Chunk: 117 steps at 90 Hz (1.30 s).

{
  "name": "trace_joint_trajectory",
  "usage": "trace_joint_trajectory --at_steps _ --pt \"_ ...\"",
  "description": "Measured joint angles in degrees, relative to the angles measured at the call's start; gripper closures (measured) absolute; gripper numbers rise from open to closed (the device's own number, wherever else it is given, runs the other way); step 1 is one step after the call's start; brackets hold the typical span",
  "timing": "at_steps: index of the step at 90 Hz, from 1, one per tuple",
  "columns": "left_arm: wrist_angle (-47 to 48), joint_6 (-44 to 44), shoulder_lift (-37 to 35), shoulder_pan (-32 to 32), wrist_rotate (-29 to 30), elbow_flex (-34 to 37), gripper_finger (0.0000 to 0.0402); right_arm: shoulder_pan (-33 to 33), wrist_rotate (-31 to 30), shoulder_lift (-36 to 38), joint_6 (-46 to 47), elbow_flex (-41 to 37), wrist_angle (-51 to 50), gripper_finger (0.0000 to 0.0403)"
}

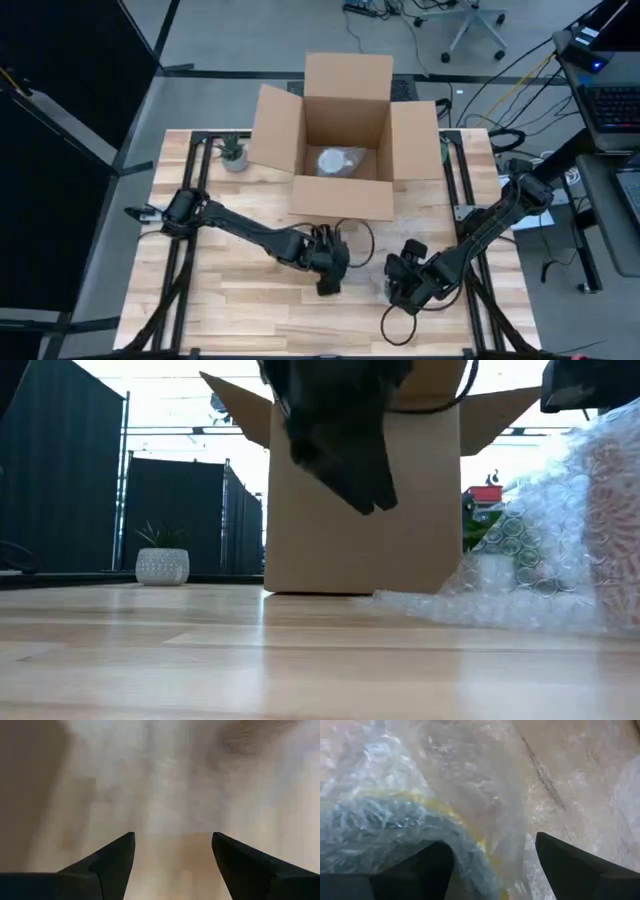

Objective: Wrap mug
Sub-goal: Wrap the orange mug with the bubble wrap

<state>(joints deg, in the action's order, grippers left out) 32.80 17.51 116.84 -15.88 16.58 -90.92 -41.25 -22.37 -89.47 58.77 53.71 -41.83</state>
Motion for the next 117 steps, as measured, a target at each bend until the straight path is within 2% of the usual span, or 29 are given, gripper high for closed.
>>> trace_joint_trajectory --at_steps 24,41,49,54,71,84,89,96,102,117 --pt "-19.27 -0.37 1.26 7.22 -3.53 7.85 0.0149 -1.12 1.87 0.02 -1.75 0.02 2.01 0.0145" --pt "-22.5 -1.57 1.17 10.9 -4.9 11.68 0.0149 -1.25 2.69 0.04 -4.63 0.02 3.24 0.0145" --pt "-26.5 -1.4 1.56 12.38 -9.68 13.44 0.0149 -1.25 2.84 0.04 -6.96 0.02 4.92 0.0145" --pt "-28.9 -1.0 2.37 12.65 -11.84 14.29 0.0149 -1.25 2.82 0.04 -8.2 0.03 5.95 0.0145" --pt "-32.76 1.2 6.66 12.07 -13.72 14.75 0.0149 -1.21 3.02 -0.04 -11.11 0.07 7.12 0.0145" --pt "-34.46 1.43 8.33 11.41 -8.27 14.47 0.0149 -1.2 3.0 -0.07 -11.94 0.08 7.43 0.0145" --pt "-34.44 1.54 8.34 11.5 -7.95 14.47 0.0152 -1.22 3.02 -0.08 -12.13 0.09 7.45 0.0145" --pt "-34.47 1.58 8.41 11.4 -7.41 14.5 0.0171 -1.2 3.02 -0.09 -12.14 0.09 7.43 0.0145" --pt "-34.52 1.43 8.47 11.03 -6.11 14.54 0.0204 -1.2 3.02 -0.11 -12.41 0.09 7.43 0.0145" --pt "-34.29 0.15 8.52 10.4 -5.94 14.58 0.0333 -1.2 2.99 -0.11 -12.97 0.09 8.09 0.0145"
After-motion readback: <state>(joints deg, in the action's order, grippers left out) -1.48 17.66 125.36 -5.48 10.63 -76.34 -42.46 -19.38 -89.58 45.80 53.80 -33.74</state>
